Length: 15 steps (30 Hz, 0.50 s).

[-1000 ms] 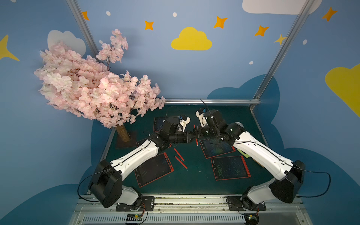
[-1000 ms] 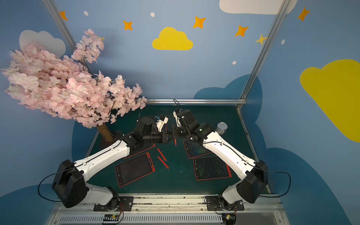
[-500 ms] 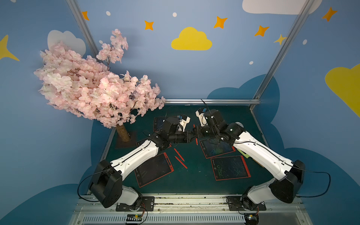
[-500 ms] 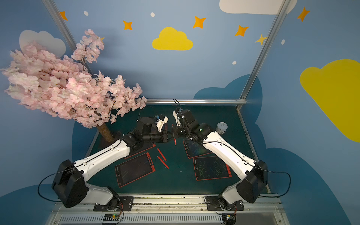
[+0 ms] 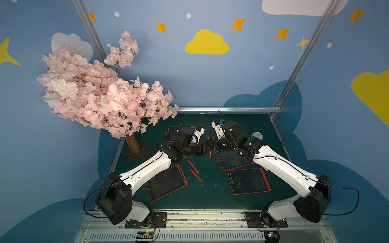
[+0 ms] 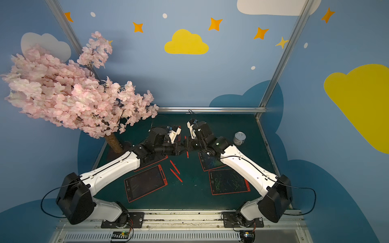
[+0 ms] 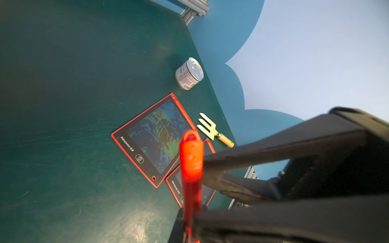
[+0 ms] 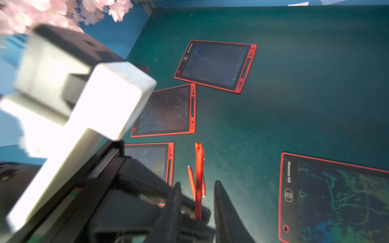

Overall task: Place the stylus back onto the writing tablet
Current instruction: Place the stylus on the writing tablet.

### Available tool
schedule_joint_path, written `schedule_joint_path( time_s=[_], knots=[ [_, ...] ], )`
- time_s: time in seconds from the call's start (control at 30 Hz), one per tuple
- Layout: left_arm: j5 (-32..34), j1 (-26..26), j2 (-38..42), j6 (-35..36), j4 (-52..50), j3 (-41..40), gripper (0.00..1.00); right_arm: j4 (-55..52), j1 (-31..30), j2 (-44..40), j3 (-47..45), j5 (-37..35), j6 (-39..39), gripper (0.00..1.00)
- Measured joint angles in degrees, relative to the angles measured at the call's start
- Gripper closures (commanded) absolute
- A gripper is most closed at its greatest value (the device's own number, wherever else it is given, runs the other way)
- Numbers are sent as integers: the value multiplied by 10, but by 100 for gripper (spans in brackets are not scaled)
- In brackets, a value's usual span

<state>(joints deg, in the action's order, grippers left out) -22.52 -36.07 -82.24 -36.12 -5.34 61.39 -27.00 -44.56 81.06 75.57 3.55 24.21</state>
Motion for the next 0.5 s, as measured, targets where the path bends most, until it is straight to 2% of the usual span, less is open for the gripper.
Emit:
schedule_joint_path(
  time_s=[0.27,0.5],
  knots=[
    [14,24,0,15,-25,6,91,18,22,-94,-50,53,-23,45],
    [38,53,-20,57,-94,74,91,21,27,-195,-97,54,-87,14]
  ],
)
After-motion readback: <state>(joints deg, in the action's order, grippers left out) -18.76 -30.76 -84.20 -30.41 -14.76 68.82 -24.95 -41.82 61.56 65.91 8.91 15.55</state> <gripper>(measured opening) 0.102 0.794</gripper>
